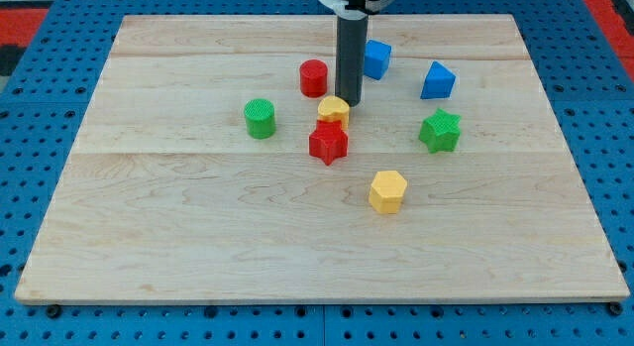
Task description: Move the green star to the yellow heart
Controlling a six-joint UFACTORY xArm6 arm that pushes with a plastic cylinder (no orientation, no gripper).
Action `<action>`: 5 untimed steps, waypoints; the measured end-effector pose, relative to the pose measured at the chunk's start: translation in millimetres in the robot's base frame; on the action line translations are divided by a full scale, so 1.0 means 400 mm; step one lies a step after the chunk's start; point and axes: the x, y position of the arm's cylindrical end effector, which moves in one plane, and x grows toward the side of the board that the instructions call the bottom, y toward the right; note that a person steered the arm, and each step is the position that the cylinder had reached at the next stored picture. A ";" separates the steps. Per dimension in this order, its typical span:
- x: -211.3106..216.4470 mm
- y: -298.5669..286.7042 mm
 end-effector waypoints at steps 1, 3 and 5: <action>-0.062 0.216; 0.051 0.461; 0.197 0.333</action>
